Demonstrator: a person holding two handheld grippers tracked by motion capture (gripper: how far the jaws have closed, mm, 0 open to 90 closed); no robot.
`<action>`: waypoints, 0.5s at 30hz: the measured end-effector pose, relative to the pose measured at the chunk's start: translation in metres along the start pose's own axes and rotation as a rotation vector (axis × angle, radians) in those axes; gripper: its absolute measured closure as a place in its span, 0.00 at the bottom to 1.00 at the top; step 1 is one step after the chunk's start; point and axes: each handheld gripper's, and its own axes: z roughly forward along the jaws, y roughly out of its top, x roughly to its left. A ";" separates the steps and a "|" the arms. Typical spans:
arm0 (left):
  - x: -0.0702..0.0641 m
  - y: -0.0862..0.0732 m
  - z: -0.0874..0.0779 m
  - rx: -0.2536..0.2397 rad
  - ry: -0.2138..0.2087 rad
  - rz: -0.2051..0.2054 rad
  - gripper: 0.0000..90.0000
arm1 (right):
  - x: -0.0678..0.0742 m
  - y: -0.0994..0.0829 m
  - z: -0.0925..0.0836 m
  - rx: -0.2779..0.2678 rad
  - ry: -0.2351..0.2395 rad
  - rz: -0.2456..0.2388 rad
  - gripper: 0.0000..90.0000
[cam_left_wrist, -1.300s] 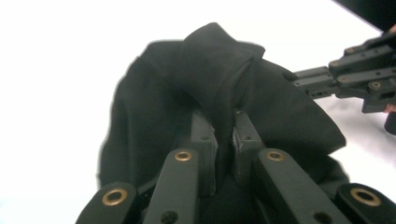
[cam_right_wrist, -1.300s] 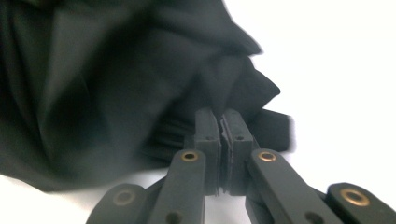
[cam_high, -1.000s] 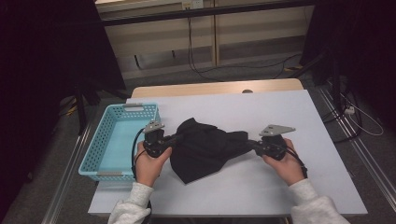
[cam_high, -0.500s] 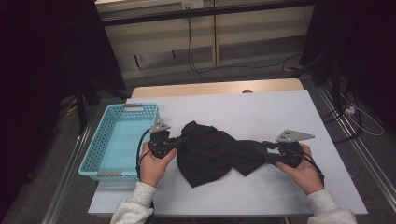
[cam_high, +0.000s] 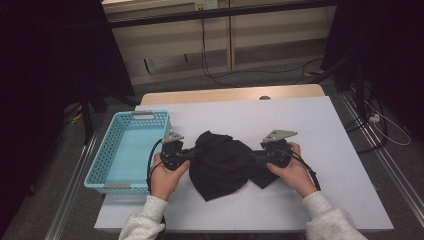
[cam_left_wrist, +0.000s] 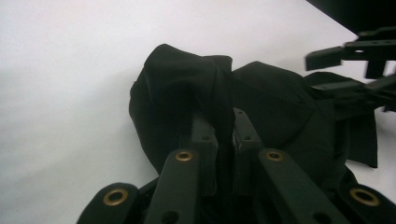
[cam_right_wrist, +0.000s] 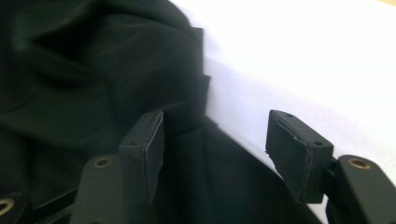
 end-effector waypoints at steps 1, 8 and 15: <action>0.000 0.000 0.000 0.002 0.000 0.001 0.93 | 0.000 0.001 0.002 0.000 0.011 0.004 0.44; 0.001 -0.001 0.000 0.006 0.000 -0.007 0.93 | 0.011 0.001 0.022 0.045 0.060 -0.004 0.74; 0.001 -0.001 -0.002 -0.006 -0.009 -0.006 0.93 | 0.008 -0.003 0.005 0.080 0.068 -0.032 0.97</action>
